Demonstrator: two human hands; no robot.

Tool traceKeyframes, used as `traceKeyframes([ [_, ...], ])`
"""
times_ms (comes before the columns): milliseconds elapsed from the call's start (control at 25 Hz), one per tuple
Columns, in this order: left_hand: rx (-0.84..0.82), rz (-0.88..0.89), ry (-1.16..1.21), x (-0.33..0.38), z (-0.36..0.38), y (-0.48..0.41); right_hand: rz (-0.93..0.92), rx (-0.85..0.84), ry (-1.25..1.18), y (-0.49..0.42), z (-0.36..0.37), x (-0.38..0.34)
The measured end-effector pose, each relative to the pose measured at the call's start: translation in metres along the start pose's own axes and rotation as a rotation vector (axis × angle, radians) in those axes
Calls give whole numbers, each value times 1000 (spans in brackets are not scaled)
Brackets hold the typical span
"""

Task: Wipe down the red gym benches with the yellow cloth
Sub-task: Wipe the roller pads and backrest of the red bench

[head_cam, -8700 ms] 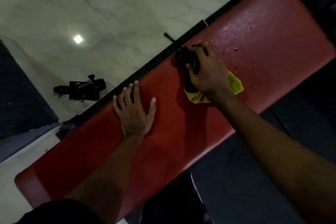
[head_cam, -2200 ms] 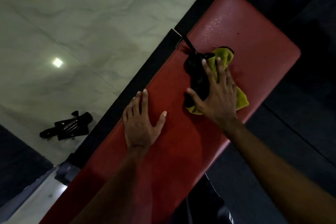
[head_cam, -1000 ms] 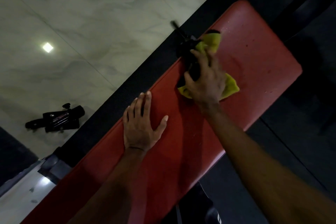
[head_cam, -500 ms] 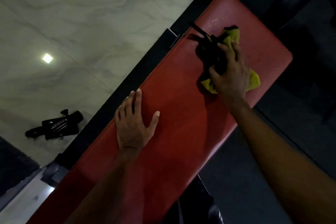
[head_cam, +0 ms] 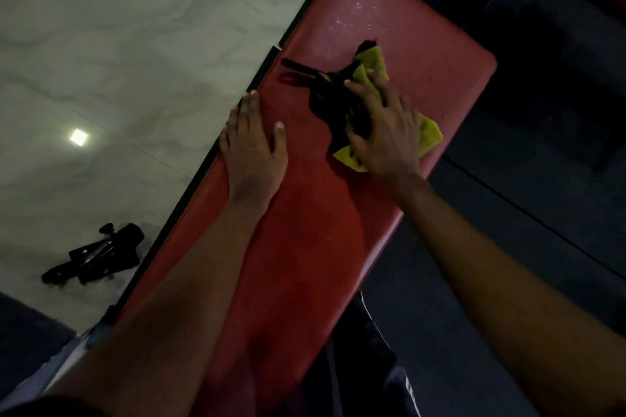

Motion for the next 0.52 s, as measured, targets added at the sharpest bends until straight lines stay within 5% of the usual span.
traceKeyframes([
  [240, 121, 7, -141, 4, 3, 7, 371, 11, -138, 108, -9, 56],
  [520, 152, 10, -174, 1, 5, 8, 523, 150, -138, 14, -29, 96],
])
Point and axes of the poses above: each hand's wrist, its own y-axis away from the middle knuckle, its own z-axis out of the palm, x = y × z, the point moved 9 cm from there along -y, towards the middle knuckle
